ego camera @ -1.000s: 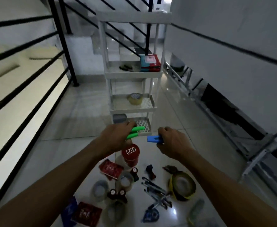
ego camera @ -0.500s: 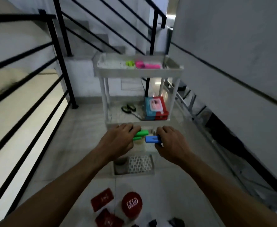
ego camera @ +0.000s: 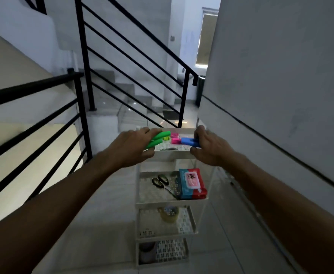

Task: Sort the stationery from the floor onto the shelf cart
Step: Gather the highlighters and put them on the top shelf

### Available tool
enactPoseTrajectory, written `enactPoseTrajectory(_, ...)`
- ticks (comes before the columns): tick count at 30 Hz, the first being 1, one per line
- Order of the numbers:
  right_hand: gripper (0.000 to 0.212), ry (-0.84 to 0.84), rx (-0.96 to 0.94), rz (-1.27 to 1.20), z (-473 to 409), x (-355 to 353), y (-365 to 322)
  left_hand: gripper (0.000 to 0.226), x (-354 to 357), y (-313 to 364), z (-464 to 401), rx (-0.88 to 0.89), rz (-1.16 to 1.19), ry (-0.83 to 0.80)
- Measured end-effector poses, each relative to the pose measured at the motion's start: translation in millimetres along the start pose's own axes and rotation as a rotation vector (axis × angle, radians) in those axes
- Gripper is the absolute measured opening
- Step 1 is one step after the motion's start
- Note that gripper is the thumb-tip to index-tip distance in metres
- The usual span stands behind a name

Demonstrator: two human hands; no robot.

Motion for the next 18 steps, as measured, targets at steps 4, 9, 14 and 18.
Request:
enactPoseTrajectory(4,0.031,-0.06,-0.006,-0.057,-28,-6,18,0.057,9,-11,-18,-0.079,0.011,0.014)
enactPoseTrajectory(9,0.034,-0.133,-0.008,-0.095,-66,-3,40,0.057,36,-12,-45,-0.119,-0.028,-0.049)
enactPoseTrajectory(14,0.038,-0.111,-0.081,-0.12,-89,15,53,0.062,62,-8,-76,-0.134,-0.039,-0.031)
enactPoseTrajectory(18,0.043,-0.154,-0.079,-0.146,-92,33,59,0.067,79,-4,-97,-0.163,0.041,-0.072)
Point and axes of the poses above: each hand's wrist, its own z-axis away from the middle knuckle, its own x-axis out of the palm, y = z × x, the point moved 2 cm from there along -z, towards the middle knuckle, and after that the axes turned 10 degrees about -z, right-handed, at the moved point
